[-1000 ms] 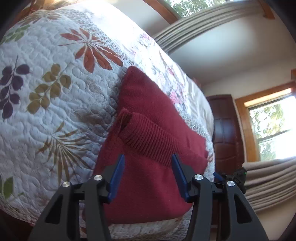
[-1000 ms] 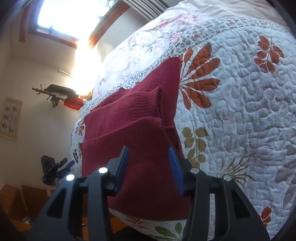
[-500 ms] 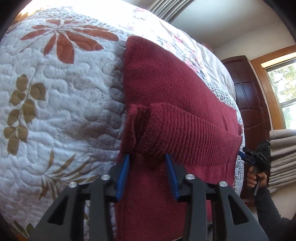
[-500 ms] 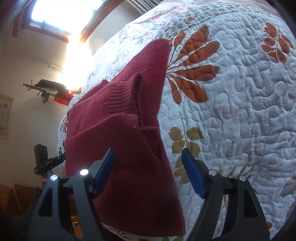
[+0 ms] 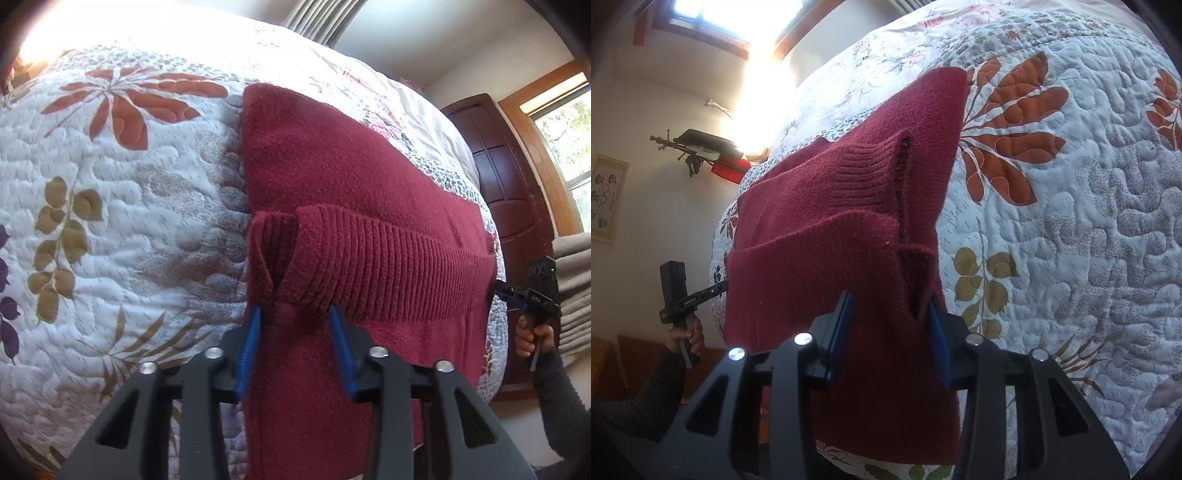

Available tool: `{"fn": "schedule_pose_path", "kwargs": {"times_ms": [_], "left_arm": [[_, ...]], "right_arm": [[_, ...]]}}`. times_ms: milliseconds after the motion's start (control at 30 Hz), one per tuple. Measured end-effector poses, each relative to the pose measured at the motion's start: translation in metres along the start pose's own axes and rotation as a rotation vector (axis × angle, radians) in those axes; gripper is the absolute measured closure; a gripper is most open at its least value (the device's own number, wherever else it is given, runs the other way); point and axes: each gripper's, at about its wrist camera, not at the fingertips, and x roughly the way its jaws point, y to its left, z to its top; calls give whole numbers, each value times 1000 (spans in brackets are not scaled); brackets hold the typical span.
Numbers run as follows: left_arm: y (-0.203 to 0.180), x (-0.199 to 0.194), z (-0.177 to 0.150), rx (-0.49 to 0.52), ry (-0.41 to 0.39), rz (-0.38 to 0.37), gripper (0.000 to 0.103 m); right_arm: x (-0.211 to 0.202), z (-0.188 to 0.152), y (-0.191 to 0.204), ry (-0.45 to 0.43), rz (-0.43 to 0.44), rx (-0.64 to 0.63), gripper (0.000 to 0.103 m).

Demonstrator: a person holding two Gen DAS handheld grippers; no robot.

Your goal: Fold small clothes

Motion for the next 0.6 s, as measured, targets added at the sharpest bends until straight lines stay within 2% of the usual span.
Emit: {"fn": "schedule_pose_path", "kwargs": {"times_ms": [100,133,200,300,367,433,467,500,533,600], "left_arm": [[-1,-1,1,6,0,47,84],[1,0,2,-1,-2,62,69],[3,-2,2,-8,-23,69,51],[1,2,3,6,-4,21,51],[3,7,5,8,10,23,50],[2,12,6,-2,15,3,53],[2,11,7,-1,11,-1,60],[2,11,7,2,8,5,73],[2,9,7,4,2,5,81],[1,6,6,11,-7,-8,91]], "right_arm": [[1,0,-2,-1,-4,6,64],[2,0,-3,-1,-5,11,64],[1,0,-6,-4,-6,14,64],[-2,-1,-2,-8,5,1,62],[-4,-3,0,-11,12,-1,62],[-4,-4,0,-10,2,2,62],[-3,-4,-2,-8,-5,6,62],[-2,-5,-4,-7,-11,11,62],[-2,-5,-5,-8,-13,14,62],[-1,-5,-4,-12,-10,15,62]]}}
